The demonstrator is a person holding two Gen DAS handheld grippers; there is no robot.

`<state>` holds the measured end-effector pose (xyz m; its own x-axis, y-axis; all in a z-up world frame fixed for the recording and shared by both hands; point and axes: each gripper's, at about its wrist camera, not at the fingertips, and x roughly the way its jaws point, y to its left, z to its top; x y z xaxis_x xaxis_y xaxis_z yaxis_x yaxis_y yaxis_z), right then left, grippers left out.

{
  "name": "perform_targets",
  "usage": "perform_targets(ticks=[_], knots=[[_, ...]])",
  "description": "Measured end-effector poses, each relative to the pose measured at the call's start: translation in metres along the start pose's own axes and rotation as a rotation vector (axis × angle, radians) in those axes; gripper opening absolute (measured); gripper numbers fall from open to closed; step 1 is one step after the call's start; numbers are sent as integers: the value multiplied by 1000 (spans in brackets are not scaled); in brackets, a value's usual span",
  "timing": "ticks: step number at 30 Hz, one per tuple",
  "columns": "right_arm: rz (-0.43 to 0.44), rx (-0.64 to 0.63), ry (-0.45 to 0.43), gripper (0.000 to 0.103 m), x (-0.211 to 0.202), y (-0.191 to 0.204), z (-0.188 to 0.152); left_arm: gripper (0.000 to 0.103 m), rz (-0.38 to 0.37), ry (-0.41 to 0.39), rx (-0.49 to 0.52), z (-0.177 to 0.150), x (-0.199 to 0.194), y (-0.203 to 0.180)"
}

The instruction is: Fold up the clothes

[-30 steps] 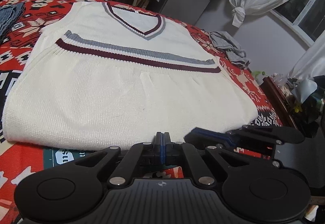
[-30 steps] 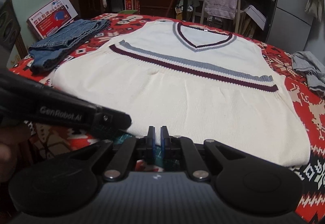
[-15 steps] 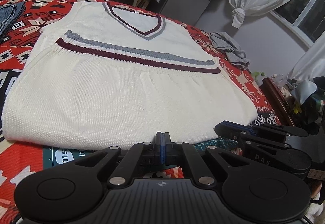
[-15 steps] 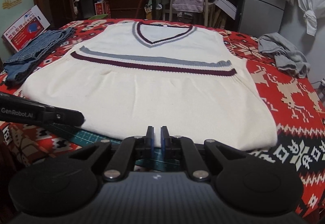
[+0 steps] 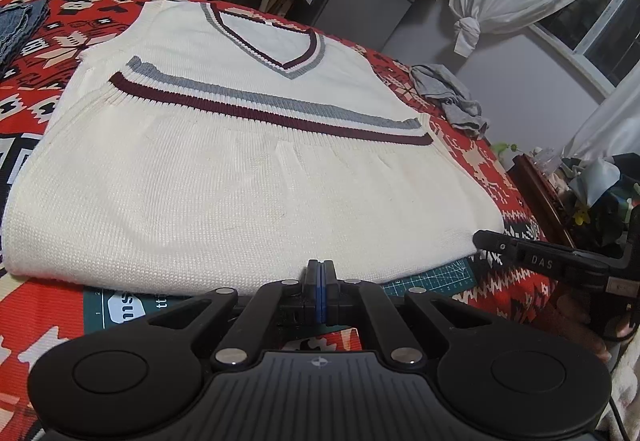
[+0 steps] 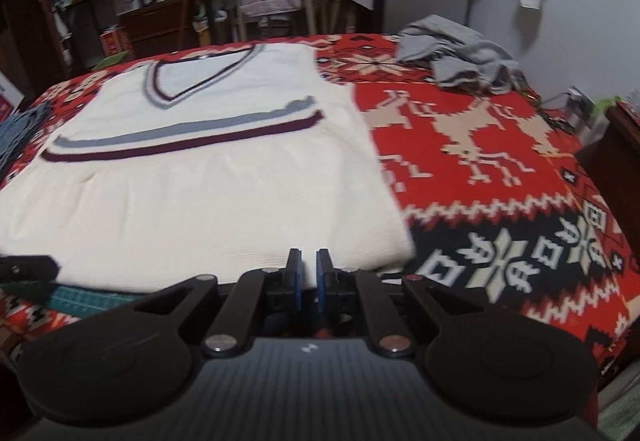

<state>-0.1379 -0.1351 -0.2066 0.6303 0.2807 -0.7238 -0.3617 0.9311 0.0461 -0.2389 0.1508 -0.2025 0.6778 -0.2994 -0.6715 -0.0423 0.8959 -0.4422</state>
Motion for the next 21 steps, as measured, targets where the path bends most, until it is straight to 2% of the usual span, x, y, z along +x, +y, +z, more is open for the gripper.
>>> perform_targets(ticks=[8,9,11,16,21], knots=[[-93,72,-6,7,2,-37,6,3,-3,1,2,0,0,0],[-92,77,-9,10,0,-37,6,3,-3,1,2,0,0,0],[-78,85,-13,10,-4,-37,8,3,-2,0,4,0,0,0],[-24,4,-48,10,-10,-11,12,3,-4,1,1,0,0,0],[-21,-36,-13,10,8,3,11,3,-6,1,-1,0,0,1]])
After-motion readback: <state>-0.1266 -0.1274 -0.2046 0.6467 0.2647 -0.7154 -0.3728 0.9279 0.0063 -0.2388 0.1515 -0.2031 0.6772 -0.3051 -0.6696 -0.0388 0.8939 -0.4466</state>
